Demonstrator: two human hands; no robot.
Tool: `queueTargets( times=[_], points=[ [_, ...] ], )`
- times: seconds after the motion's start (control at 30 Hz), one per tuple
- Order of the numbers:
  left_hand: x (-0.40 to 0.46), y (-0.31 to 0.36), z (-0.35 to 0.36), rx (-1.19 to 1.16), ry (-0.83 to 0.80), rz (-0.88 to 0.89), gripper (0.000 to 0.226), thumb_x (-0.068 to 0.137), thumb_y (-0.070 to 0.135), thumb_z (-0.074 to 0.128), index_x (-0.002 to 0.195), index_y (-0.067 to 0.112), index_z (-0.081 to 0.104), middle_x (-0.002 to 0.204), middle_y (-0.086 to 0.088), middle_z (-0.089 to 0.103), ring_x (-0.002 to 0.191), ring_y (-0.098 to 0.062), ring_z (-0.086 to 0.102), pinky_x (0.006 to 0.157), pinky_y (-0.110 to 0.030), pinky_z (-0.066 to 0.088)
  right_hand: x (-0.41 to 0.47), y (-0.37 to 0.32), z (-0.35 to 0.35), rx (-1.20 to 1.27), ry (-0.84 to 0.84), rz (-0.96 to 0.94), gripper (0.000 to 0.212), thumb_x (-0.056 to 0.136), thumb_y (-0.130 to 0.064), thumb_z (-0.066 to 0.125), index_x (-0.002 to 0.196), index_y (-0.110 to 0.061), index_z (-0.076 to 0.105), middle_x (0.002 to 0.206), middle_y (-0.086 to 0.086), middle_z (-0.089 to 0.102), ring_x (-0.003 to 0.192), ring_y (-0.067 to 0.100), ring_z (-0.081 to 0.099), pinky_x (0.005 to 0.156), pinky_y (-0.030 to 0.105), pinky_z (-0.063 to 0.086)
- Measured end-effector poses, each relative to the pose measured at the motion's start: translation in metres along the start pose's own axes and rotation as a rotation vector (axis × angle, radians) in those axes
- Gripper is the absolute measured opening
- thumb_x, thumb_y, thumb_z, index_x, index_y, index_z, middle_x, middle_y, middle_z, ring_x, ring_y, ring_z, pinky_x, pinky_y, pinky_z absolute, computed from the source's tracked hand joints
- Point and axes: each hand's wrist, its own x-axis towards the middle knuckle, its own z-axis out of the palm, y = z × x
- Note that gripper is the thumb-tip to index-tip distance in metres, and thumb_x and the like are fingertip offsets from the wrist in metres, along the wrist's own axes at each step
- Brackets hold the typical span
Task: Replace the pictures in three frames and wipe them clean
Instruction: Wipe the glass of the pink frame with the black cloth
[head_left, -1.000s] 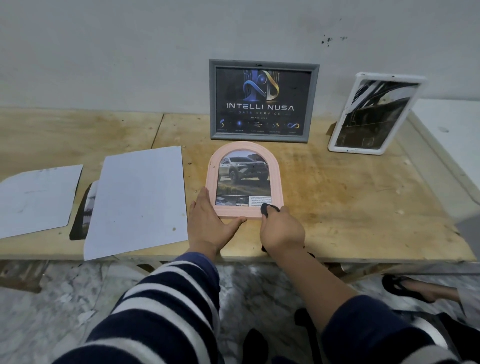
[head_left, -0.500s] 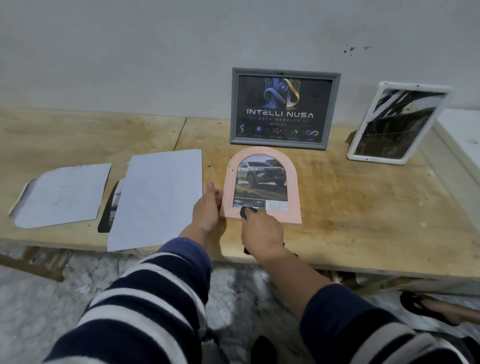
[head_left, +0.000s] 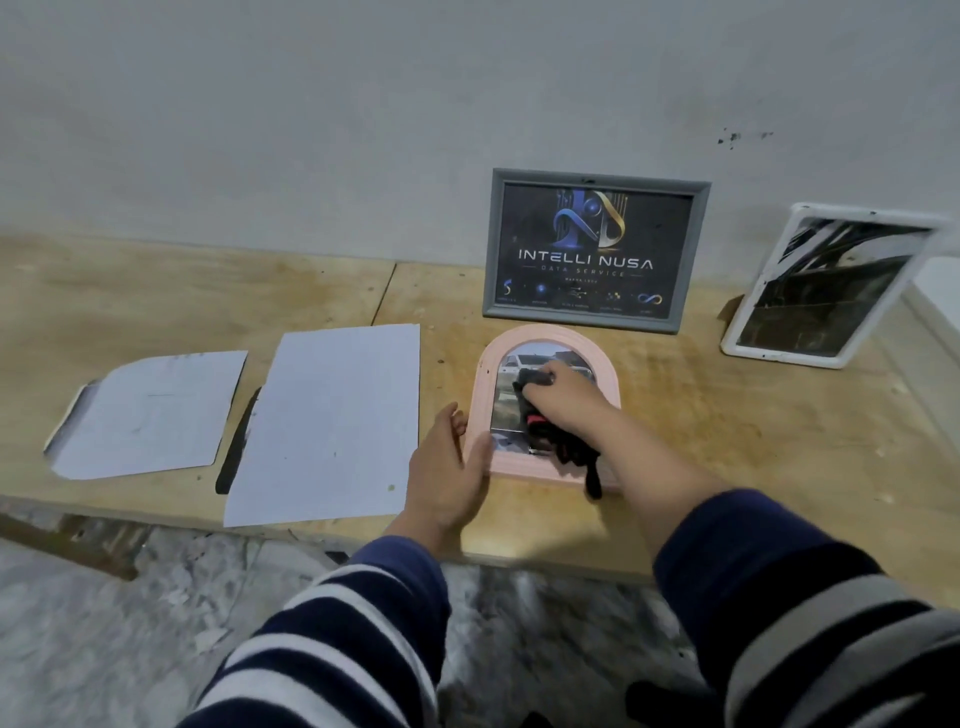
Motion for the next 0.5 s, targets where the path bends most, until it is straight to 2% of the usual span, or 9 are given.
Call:
queueTargets(
  times=[0.1,0.13,0.2,0.3,0.4,0.5],
  points=[
    [-0.007,-0.007,0.007,0.082,0.024,0.048,0.097,0.073,0.074,0.060,0.148,0.025,0.023,0.138,0.008,0.053,0.122,-0.014,0.053,0.103,-0.039,0.045,0.021,-0.015,-0.008,-0.061,-0.018,-0.005,0.012,0.092,-0.024,0.043,0.098,-0.022,0.053,0.088,0.006,0.062,0.080,0.027,0.058,0.065,0.032,0.043],
    [-0.008,-0.008,0.007,0.122,0.032,0.073,0.103,0.068,0.079,0.060,0.148,0.026,0.023,0.138,0.009,0.053,0.123,-0.014,0.053,0.103,-0.039,0.046,0.030,-0.019,-0.008,-0.111,-0.014,-0.022,0.016,0.092,-0.021,0.042,0.098,-0.022,0.057,0.091,0.007,0.064,0.083,0.028,0.059,0.067,0.032,0.045],
    [-0.006,-0.010,0.008,0.170,0.047,0.101,0.109,0.063,0.085,0.058,0.148,0.027,0.024,0.138,0.010,0.052,0.123,-0.013,0.052,0.104,-0.039,0.045,0.051,-0.025,-0.004,-0.205,0.042,-0.035,0.028,0.093,-0.020,0.045,0.114,-0.024,0.062,0.107,0.008,0.066,0.094,0.030,0.060,0.079,0.034,0.050],
    [-0.002,-0.009,0.011,0.257,0.045,0.110,0.103,0.064,0.088,0.052,0.145,0.031,0.024,0.137,0.011,0.048,0.122,-0.012,0.048,0.108,-0.039,0.040,0.079,-0.033,0.003,-0.262,0.137,-0.037,0.035,0.094,-0.025,0.048,0.127,-0.030,0.059,0.123,0.006,0.059,0.098,0.029,0.058,0.080,0.032,0.049],
    [0.002,-0.012,0.013,0.338,0.045,0.119,0.092,0.070,0.079,0.055,0.143,0.030,0.024,0.134,0.011,0.047,0.121,-0.012,0.045,0.110,-0.033,0.029,0.104,-0.032,0.006,-0.390,0.216,-0.035,0.041,0.096,-0.024,0.046,0.136,-0.031,0.052,0.141,0.008,0.043,0.110,0.031,0.056,0.078,0.031,0.044],
    [0.004,-0.017,0.014,0.373,0.067,0.154,0.087,0.074,0.072,0.057,0.142,0.026,0.027,0.134,0.009,0.047,0.121,-0.012,0.044,0.109,-0.032,0.025,0.118,-0.024,0.012,-0.450,0.208,0.000,0.040,0.093,-0.016,0.047,0.132,-0.021,0.052,0.130,0.009,0.051,0.107,0.032,0.058,0.074,0.032,0.042]
  ],
)
